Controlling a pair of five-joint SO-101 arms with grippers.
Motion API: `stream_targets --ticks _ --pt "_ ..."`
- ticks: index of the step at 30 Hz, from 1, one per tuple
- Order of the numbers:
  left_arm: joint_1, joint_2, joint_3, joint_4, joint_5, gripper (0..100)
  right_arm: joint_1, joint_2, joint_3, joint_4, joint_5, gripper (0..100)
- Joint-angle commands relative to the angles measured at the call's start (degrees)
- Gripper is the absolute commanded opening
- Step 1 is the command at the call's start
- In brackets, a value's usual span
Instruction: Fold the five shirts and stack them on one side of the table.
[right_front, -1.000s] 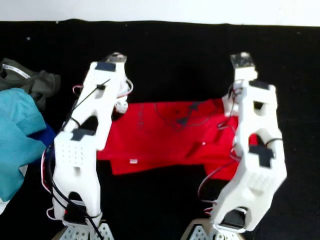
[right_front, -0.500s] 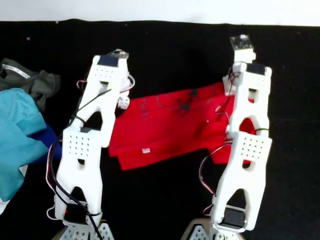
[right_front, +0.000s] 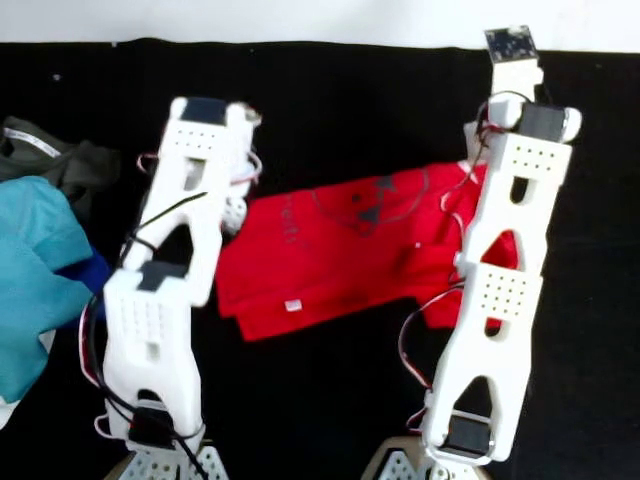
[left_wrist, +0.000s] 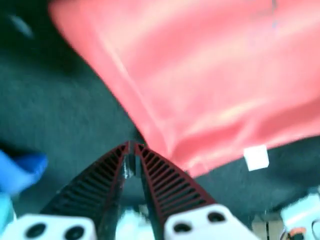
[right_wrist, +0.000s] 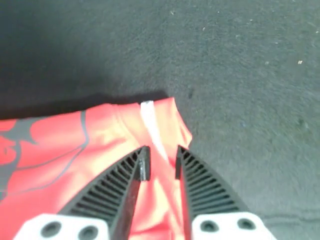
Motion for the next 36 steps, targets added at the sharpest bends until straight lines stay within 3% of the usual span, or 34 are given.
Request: stream_targets --ticks 1,8,12,25,33,36 --pt "3.1 -10.7 15.8 -8.9 -0.2 1 0.9 -0.9 -5.0 1.6 -0.3 10.1" --pt "4.2 -26.5 46.6 -29.3 -0.1 1 2.5 -8.0 -2.6 1.9 -0.4 10.1" --pt "5.0 -32.1 56.8 -35.0 3.5 1 2.1 -18.8 10.2 1.9 -0.4 10.1" --pt "18.1 -37.1 63.3 -38.3 11.6 1 -3.8 -55.3 72.8 -1.4 -0.2 10.1" --pt "16.5 -36.6 63.3 -38.9 11.3 1 -4.0 -62.0 98.7 -18.1 -0.1 11.2" --pt "15.1 -36.5 63.4 -40.9 11.3 1 -3.7 -60.4 102.2 -22.6 -0.1 17.3"
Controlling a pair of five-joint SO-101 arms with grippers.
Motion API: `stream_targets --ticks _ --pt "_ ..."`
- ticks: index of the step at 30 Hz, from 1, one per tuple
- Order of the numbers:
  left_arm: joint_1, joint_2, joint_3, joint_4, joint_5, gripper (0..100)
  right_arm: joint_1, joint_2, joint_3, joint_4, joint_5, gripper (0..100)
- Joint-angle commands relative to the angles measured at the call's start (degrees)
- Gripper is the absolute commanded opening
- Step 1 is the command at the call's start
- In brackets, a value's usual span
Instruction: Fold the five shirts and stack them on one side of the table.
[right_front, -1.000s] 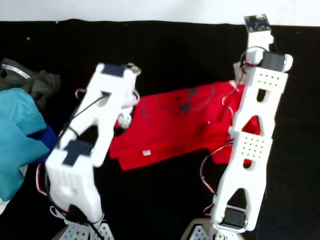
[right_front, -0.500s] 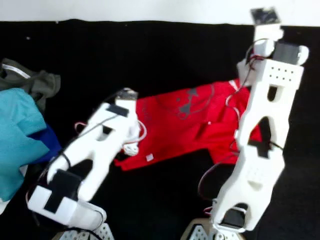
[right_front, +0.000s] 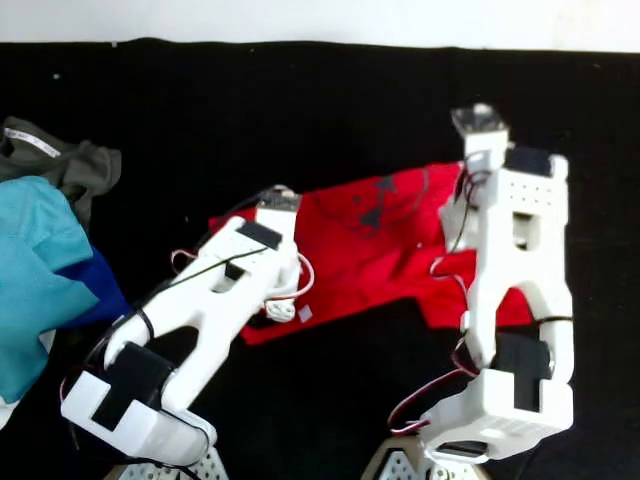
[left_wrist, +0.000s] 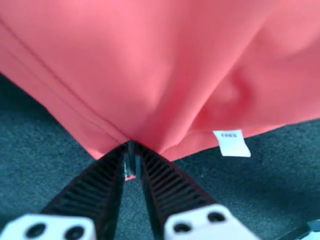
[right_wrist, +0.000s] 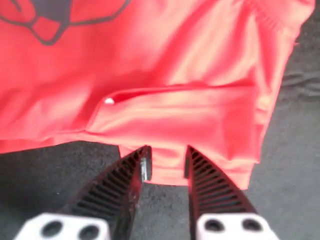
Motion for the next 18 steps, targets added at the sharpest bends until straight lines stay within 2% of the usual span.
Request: stream_targets --ticks 1,10,12,15,18 --pt "-1.9 -1.9 0.0 -2.3 0.2 1 -0.5 -0.4 3.4 -5.4 0.0 18.9" --pt "-2.5 -1.9 6.3 -11.6 0.2 1 -0.3 9.5 3.5 -10.4 -0.1 19.3" --pt "-2.5 -2.0 6.5 -12.0 0.2 1 -0.3 10.3 3.5 -10.4 -0.1 14.8" --pt "-2.5 -2.0 6.5 -12.0 0.3 1 -0.3 10.3 3.3 -10.5 -0.1 0.5" --pt "-2.5 -2.0 6.5 -12.0 0.3 1 0.7 10.3 1.2 -10.4 -0.1 0.9"
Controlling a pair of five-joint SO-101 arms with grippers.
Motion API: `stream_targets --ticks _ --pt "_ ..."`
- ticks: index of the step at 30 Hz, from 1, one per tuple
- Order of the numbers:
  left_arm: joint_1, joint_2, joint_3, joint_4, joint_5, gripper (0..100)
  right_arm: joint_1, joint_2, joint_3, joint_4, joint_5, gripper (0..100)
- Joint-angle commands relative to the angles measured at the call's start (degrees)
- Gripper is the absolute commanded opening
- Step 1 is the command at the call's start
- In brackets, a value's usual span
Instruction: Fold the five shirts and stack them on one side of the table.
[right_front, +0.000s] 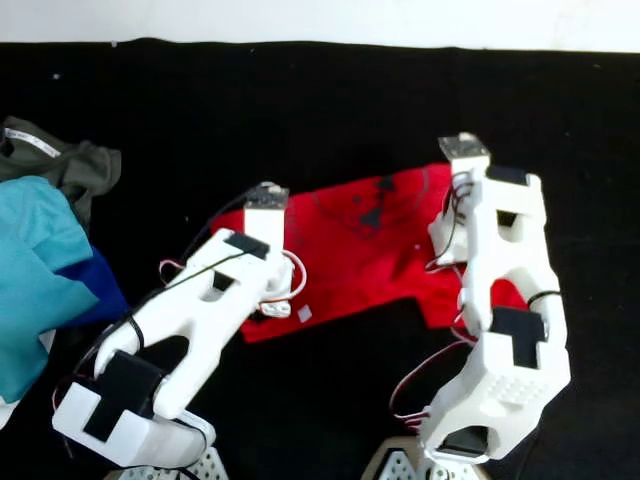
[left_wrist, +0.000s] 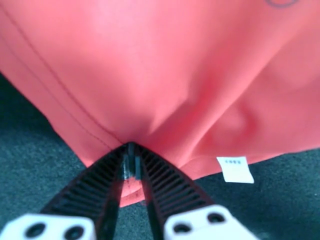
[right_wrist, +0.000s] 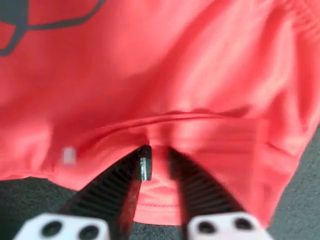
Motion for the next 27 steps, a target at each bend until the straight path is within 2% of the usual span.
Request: stream_targets --ticks 1,5,9,15,20,27 --pt "-0.6 -0.4 0.1 -1.4 0.1 1 1.2 -0.2 -3.4 -0.7 -0.1 0.4" --pt "-0.6 -0.4 0.1 -1.4 0.1 1 4.3 -0.3 -9.6 0.6 -0.1 0.5" --pt "-0.6 -0.7 0.1 -1.3 0.3 1 6.4 -0.3 -17.5 6.5 0.0 0.5" --pt "-0.6 -0.9 0.0 -1.2 0.3 1 6.7 0.4 -20.6 13.1 4.3 2.2" --pt "-0.6 -0.9 0.0 -1.3 0.3 1 6.8 4.7 -18.4 10.9 4.2 17.3" --pt "-0.6 -0.5 0.0 -1.4 0.3 1 6.6 11.4 -18.9 6.0 4.2 16.0"
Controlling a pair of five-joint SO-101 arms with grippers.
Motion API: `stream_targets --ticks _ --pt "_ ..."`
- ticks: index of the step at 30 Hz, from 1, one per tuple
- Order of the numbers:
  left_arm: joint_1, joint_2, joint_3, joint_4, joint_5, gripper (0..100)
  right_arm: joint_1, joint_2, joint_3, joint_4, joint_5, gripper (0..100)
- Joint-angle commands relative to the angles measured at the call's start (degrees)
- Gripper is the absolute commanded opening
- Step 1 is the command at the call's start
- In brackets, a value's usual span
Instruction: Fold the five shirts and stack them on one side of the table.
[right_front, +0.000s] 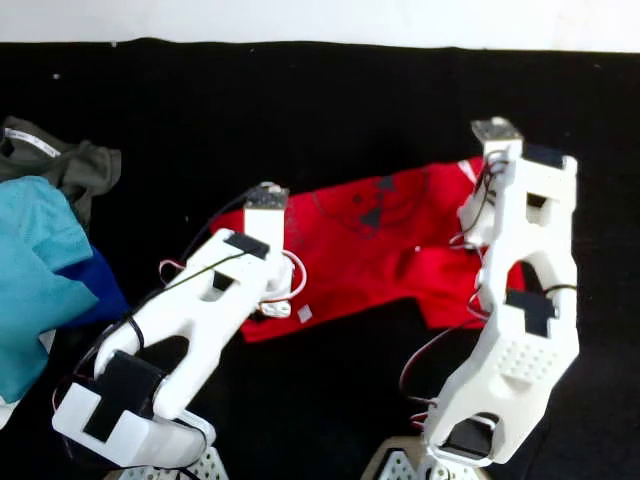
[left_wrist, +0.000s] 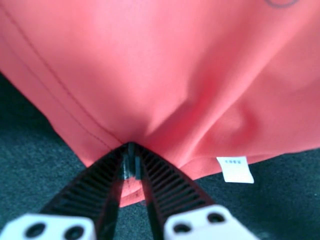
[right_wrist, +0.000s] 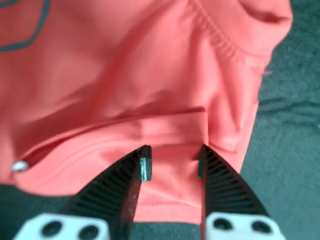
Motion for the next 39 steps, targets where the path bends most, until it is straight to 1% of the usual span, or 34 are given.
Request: stream_targets --ticks 1,4,5,7,8,9,12,17,21,25,28,37,39 --pt "-0.6 -0.2 0.0 -1.4 0.3 1 0.6 0.7 -0.7 -3.1 0.6 15.9" --pt "-0.5 -0.2 0.0 -1.5 0.3 1 0.8 1.9 -0.7 -3.9 0.6 14.0" --pt "-0.5 -0.2 0.0 -1.5 0.3 1 0.8 2.2 -0.7 -3.9 0.6 10.7" --pt "-0.5 -0.2 0.0 -1.5 0.3 1 0.9 2.4 -0.7 -3.8 0.6 0.9" --pt "-0.5 -0.2 0.0 -1.5 0.3 1 1.0 2.2 -0.7 -3.7 0.6 0.4" --pt "-0.5 -0.2 0.0 -1.5 0.3 1 1.3 1.7 -0.7 -3.6 0.6 1.6" --pt "-0.5 -0.2 0.0 -1.5 0.3 1 2.0 -1.5 -1.0 -4.0 0.6 0.5" --pt "-0.5 -0.3 0.0 -1.5 0.3 1 4.0 -6.5 -6.4 -3.5 0.8 0.5" --pt "-0.5 -0.4 0.0 -1.5 0.3 1 5.3 -7.8 -10.9 -0.3 4.0 0.5" --pt "-0.5 -0.5 0.0 -1.5 0.3 1 7.0 -8.0 -16.5 1.3 4.4 0.5" --pt "-0.5 -0.5 0.0 -1.5 0.3 1 8.6 -7.9 -18.1 1.4 7.6 0.5" --pt "-0.5 -0.7 0.0 -1.1 0.4 1 11.2 -7.7 -18.0 10.2 10.2 0.5" --pt "-0.3 -2.2 -0.1 0.6 0.4 1 11.3 -7.7 -17.9 13.8 11.7 0.5"
